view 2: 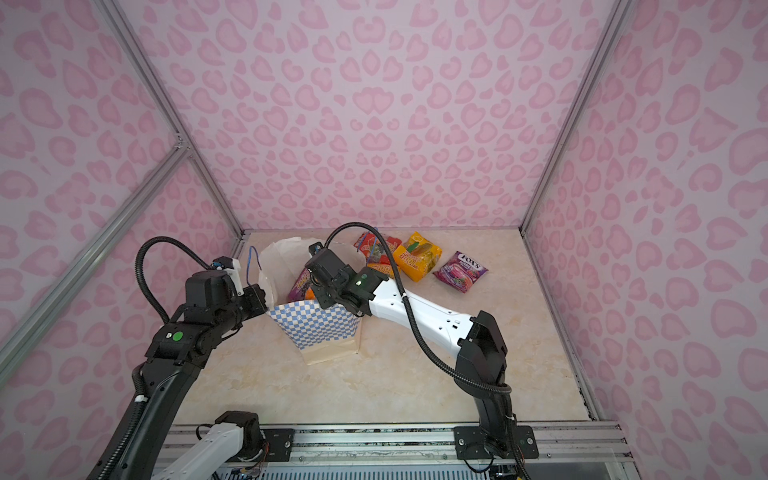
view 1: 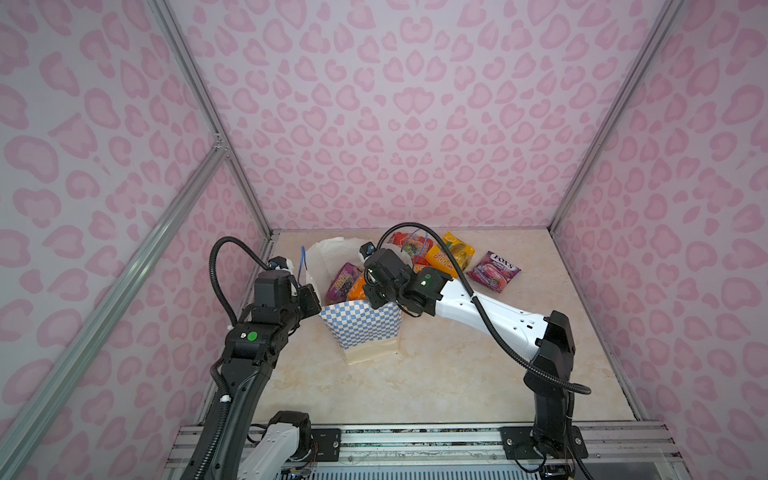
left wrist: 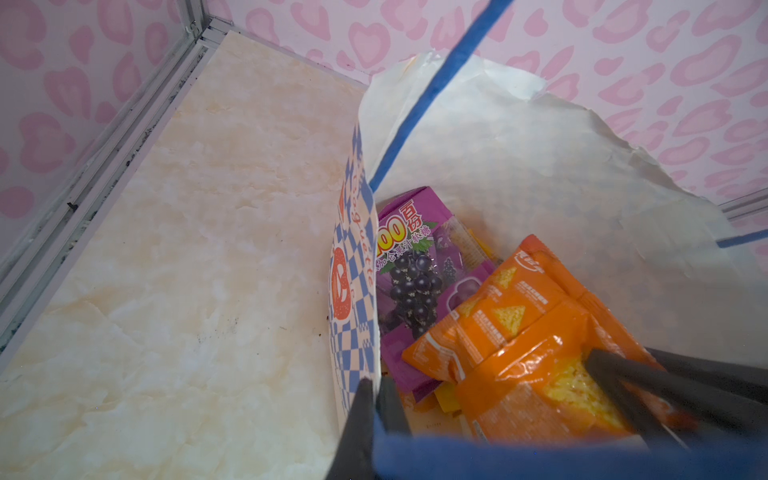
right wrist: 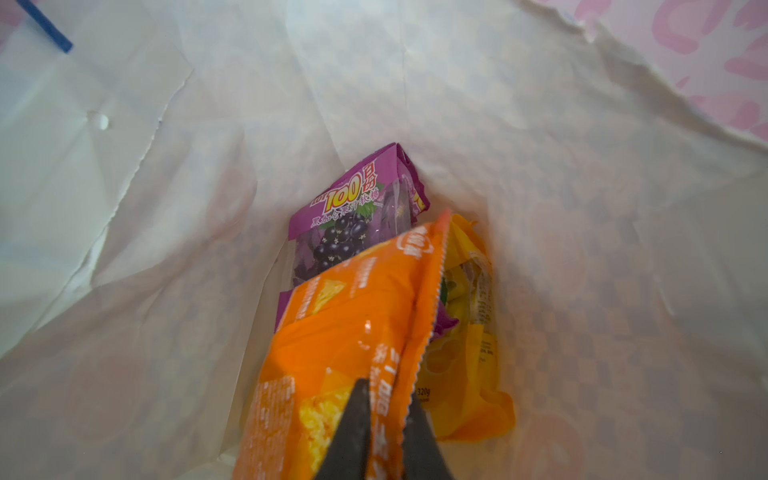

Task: Place the snacks into the paper bag
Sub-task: 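Lower the orange chip pack into the paper bag and open the right gripper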

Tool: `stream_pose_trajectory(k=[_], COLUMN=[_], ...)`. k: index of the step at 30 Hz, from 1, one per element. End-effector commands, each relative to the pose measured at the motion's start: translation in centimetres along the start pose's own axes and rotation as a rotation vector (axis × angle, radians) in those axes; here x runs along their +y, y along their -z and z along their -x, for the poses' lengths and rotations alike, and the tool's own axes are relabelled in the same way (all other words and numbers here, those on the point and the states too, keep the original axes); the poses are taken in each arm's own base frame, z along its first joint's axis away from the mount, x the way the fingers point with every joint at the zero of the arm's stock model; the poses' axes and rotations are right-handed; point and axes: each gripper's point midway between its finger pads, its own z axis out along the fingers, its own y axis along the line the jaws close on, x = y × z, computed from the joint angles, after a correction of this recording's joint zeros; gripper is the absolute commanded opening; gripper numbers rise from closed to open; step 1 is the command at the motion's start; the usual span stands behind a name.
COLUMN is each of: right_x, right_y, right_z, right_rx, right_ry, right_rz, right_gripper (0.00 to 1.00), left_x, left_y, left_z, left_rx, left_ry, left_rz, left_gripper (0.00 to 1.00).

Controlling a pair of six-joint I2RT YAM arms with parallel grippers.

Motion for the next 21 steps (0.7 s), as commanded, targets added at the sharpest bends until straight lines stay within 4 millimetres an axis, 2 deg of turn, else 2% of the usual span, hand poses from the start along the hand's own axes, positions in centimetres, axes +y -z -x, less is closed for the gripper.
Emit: stream_pose_trajectory(k=[1,7,9,12,15,16,19,21], right_x=[0.5,0.5,0.0,-1.6,-5.0,-6.7,-12.6,-16.9], right_y=[1.3,5.5,7.1,9.4,11.3,11.7,13.2,14.0], right_z=[0.0,3.5,4.3,5.3,5.3,4.8,2.5,0.1], right_rx=[0.006,-0.145,-0.180,-0.238,-0.270,-0.271,-0.285,-0.305], right_ry=[0.027,0.000,-0.005,-0.025,-0.081,-0.113,-0.250,-0.382], right_rz=[0.013,0.059,0.050,0.024,-0.018,-0.045,-0.117,-0.133], right_gripper=[0.39,0.59,0.64,0.77,0.84,0.85,0.86,0.88], left_x=[0.1,0.2,0.2,0.2,0.2,0.2,0.2,0.1], left_y=[0.0,-0.1,-0.1,-0.2,-0.2,-0.2,-0.2,-0.2], left_z=[0.5,0.5,0.4,0.4,0.4,0.4,0.4,0.4], left_rx=[-0.022,-0.020,-0.018,-0.018,-0.016,-0.015,-0.015,-0.014], left_ry=[0.003,0.006,0.007,0.007,0.006,0.006,0.008,0.009], left_rz=[0.007,0.008,0.007,0.007,0.007,0.007,0.006,0.005], left_gripper=[0.04,0.04,0.04,0.04,0.04,0.04,0.04,0.04])
